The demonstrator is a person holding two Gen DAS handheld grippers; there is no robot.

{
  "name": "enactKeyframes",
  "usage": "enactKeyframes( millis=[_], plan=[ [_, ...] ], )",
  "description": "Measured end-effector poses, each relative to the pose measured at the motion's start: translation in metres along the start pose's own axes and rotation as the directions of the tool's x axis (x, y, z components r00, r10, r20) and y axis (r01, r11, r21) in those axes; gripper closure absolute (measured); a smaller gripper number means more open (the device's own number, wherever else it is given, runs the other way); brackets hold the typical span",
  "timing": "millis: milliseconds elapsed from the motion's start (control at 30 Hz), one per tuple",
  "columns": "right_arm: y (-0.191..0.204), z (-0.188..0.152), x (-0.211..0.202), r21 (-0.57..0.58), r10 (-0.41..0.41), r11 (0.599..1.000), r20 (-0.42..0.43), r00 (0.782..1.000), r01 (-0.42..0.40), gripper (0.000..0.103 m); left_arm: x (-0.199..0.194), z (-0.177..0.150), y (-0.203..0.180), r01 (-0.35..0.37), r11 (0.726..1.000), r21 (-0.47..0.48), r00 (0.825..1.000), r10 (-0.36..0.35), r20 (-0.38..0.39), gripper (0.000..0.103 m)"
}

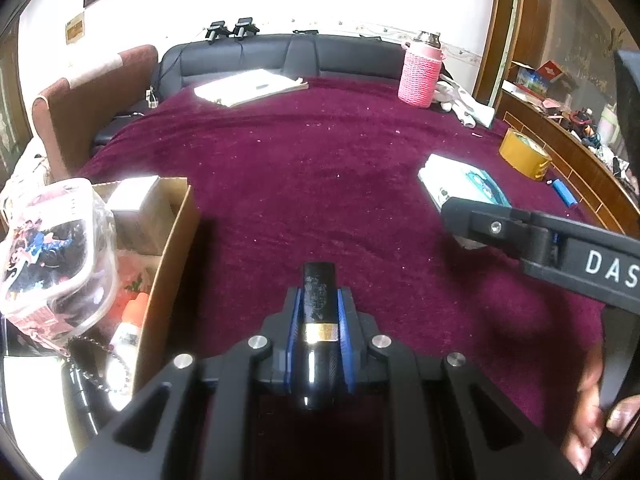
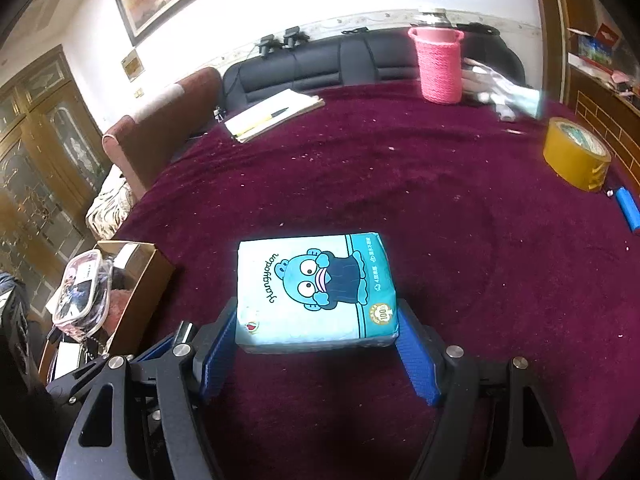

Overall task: Organize objects
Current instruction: 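Carry the lipstick and tissue pack with both grippers over the box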

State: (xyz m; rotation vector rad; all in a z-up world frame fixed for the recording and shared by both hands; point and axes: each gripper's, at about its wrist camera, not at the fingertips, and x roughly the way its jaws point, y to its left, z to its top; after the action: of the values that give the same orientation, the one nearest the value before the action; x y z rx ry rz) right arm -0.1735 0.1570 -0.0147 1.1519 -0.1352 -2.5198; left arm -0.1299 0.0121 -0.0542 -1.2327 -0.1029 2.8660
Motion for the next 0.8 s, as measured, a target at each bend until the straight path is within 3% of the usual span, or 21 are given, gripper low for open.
enactKeyframes(
  millis=[267,567,800],
  plan=[
    [0.004,0.0,-0.006,-0.018,-0.015,1.0,0.034,0.999,0.016,0.025,-0.012,-0.002,-0.008,-0.089,0.995,0.036,0.993,0.086,0.075,0.086],
    [0.004,0.001,-0.01,-0.018,-0.027,0.999,0.062,0.998,0.028,0.025,-0.043,-0.013,-0.021,-0.196,0.977,0.078,0.966,0.179,0.185,0.086],
    [0.006,0.0,-0.011,-0.025,-0.033,0.999,0.072,0.997,0.035,0.025,-0.05,-0.021,-0.025,-0.22,0.971,0.093,0.956,0.196,0.216,0.086]
  ],
)
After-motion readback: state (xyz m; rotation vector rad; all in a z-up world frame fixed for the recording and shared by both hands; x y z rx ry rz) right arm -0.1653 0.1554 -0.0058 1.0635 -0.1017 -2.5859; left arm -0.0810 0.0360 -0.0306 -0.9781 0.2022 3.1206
